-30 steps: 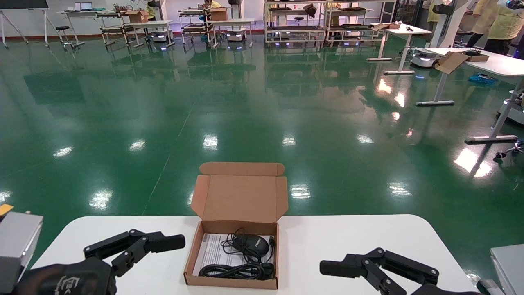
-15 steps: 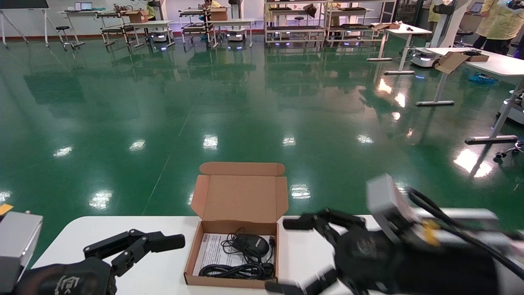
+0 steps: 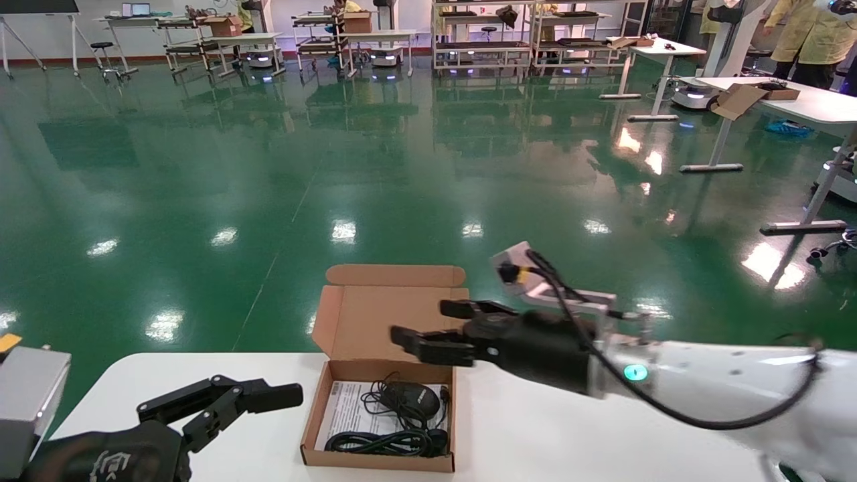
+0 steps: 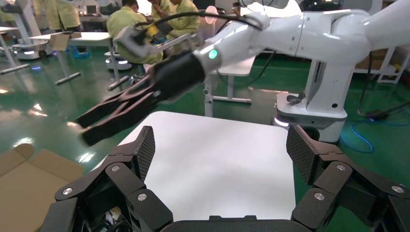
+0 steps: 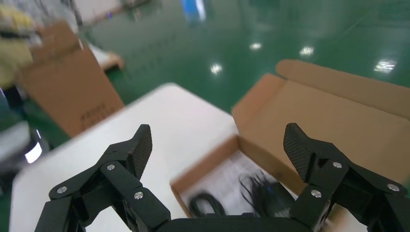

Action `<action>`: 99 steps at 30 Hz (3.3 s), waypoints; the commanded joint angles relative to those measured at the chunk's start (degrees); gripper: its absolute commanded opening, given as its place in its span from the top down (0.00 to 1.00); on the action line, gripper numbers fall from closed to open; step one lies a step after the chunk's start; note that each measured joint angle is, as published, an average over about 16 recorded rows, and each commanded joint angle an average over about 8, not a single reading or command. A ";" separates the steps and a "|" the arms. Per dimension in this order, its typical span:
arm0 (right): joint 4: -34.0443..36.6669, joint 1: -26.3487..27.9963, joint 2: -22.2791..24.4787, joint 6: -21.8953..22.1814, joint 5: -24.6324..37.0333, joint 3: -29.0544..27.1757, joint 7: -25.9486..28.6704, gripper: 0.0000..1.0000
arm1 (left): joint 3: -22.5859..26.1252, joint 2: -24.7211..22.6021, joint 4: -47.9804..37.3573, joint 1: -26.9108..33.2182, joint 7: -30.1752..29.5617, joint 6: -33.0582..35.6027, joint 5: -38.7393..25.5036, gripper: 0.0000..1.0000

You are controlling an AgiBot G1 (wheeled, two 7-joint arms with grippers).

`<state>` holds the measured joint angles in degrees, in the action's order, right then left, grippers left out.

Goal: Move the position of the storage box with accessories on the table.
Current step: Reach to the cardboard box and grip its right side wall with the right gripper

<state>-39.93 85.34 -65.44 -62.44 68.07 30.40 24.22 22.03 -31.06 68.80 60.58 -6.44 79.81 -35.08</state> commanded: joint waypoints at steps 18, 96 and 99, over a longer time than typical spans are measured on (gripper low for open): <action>9.20 1.48 -3.45 6.51 1.72 0.56 5.46 0.00 | 0.00 0.00 0.00 -0.02 0.00 -0.02 0.01 0.00; 18.85 0.76 -12.39 30.21 -2.89 35.96 26.41 1.00 | 0.00 0.00 0.00 -0.01 0.00 -0.02 0.01 0.00; 18.97 0.67 -12.41 30.23 -3.45 36.31 26.18 1.00 | 0.00 0.00 0.00 -0.01 0.00 -0.02 0.01 0.00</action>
<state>-20.98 86.06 -77.84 -32.20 64.64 66.72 50.45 22.04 -31.06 68.79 60.56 -6.43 79.80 -35.07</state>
